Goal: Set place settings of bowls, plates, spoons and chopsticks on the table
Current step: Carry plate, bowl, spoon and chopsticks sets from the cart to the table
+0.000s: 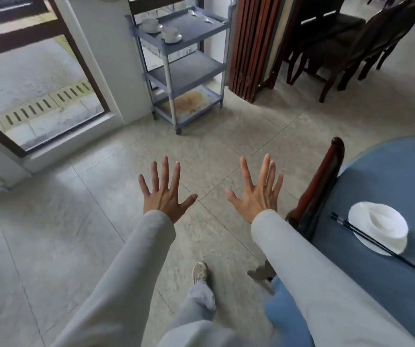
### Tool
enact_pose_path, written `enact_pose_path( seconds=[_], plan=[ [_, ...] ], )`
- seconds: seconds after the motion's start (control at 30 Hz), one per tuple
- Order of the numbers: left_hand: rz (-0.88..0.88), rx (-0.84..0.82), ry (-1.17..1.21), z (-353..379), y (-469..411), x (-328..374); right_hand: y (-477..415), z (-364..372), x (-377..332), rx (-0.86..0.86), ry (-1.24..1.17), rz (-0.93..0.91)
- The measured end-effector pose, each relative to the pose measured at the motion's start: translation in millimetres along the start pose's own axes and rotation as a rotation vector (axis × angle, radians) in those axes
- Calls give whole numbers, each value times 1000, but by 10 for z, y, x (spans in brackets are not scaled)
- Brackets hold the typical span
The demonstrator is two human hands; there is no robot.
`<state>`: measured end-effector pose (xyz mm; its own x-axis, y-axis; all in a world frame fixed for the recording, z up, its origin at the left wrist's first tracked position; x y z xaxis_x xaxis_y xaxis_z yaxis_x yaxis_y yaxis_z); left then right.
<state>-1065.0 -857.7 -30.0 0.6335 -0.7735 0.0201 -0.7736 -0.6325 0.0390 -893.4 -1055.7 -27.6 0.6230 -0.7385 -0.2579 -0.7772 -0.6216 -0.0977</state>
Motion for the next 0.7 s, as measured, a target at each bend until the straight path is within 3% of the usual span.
enact_pose_path(
  seconds=[0.3,0.7],
  plan=[
    [49,7,57,-255,-1890,-164,-1767,-28,-235,83,8,54],
    [41,10,46,-215,-4449,-374,-4321,578,-390,59,-10,77]
  ],
)
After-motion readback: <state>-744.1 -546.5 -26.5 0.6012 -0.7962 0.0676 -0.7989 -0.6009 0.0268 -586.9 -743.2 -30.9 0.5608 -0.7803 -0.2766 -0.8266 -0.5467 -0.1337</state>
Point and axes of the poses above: each hand's wrist, its own y-axis away from the middle knuckle, its own z-axis out of the palm, x = y × z, the point moved 6 cm from there along -y, towards the middle knuckle, and after that the axes turned 2 degrees about -y, right-handed, at the moved point
